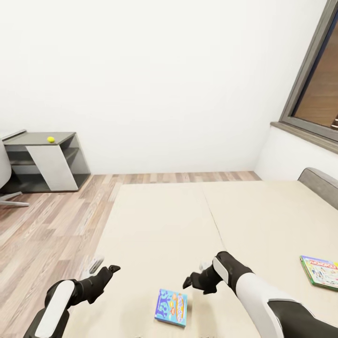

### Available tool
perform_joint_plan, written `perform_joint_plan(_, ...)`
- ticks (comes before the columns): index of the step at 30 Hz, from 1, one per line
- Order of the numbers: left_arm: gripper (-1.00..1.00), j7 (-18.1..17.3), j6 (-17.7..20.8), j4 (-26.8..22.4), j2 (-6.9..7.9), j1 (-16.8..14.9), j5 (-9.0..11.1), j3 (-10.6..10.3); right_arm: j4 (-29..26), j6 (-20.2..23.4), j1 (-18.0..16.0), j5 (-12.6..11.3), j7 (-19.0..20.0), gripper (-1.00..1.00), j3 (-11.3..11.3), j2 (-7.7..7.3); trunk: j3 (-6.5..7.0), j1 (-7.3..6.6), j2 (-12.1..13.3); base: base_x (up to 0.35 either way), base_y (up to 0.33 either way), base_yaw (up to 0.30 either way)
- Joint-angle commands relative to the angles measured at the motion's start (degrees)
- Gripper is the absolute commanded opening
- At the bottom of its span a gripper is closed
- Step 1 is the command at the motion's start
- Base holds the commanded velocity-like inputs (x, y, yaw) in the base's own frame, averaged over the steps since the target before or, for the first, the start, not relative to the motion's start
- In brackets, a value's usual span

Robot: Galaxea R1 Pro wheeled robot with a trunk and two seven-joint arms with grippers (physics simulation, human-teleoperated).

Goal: Put all the toys in the child's room - the three board games (two on the bed and one on the table), the two jigsaw puzzles on the table, and the tennis ball on the table - inside the toy box on the table in the child's room.

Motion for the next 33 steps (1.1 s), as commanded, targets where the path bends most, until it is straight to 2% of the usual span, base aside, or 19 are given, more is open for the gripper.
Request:
perform_joint_plan(1, 1.0, 0.53, 0.15, -0.06, 0.0, -0.03, 0.6, 0.03, -0.07, 0.29, -0.01, -0.32, -0.21, 1.0, -0.25, 0.02, -0.15, 0.0, -0.03, 0.0, 0.0, 0.0)
perform_joint_plan(5, 1.0, -0.04, 0.07, -0.02, 0.32, -1.29, 0.03, -1.54, -0.07, -6.73, 1.47, -1.86, 0.08, 1.0, -0.2, 0.14, -0.52, 0.0, -0.03, 0.0, 0.0, 0.0)
perform_joint_plan(6, 1.0, -0.04, 0.07, -0.02, 0.32, -1.29, 0.03, -1.54, -0.07, -6.73, 1.47, -1.86, 0.08, 1.0, -0.2, 0.14, -0.61, 0.0, -0.03, 0.0, 0.0, 0.0)
perform_joint_plan(9, 1.0, -1.34, 0.02, 0.2, 0.71, -3.82, -1.43, -2.67, -0.07, -11.72, 2.26, -2.38, 0.5, 1.0, -0.19, 0.12, -0.89, 0.0, -0.03, 0.0, 0.0, 0.0)
perform_joint_plan(12, 1.0, -3.2, 0.0, 1.58, 0.89, -5.86, -3.53, -3.74, -0.07, -14.65, 2.76, -2.65, 1.5, 1.0, -0.19, 0.08, -1.17, 0.0, -0.03, 0.0, 0.0, 0.0)
perform_joint_plan(16, 1.0, -4.71, -0.03, 3.28, 0.94, -6.71, -5.1, -4.91, -0.07, -15.84, 2.97, -2.75, 2.34, 1.0, -0.2, 0.05, -1.51, 0.0, -0.03, 0.0, 0.0, 0.0)
perform_joint_plan(20, 1.0, -8.05, -0.27, 6.83, 1.0, -7.61, -7.65, -6.98, -0.07, -17.16, 3.22, -2.86, 3.79, 1.0, -0.2, 0.0, -1.71, 0.0, -0.03, 0.0, 0.0, 0.0)
perform_joint_plan(25, 1.0, -10.43, -0.74, 8.66, 1.05, -7.97, -9.01, -7.97, -0.07, -17.78, 3.32, -2.9, 4.41, 1.0, -0.2, -0.2, -1.82, 0.0, -0.03, 0.0, 0.0, 0.0)
perform_joint_plan(33, 1.0, -11.69, -1.68, 9.74, 1.0, -8.15, -9.95, -8.67, -0.07, -17.98, 3.37, -2.93, 4.72, 1.0, -0.2, -0.4, -1.88, 0.0, -0.03, 0.0, 0.0, 0.0)
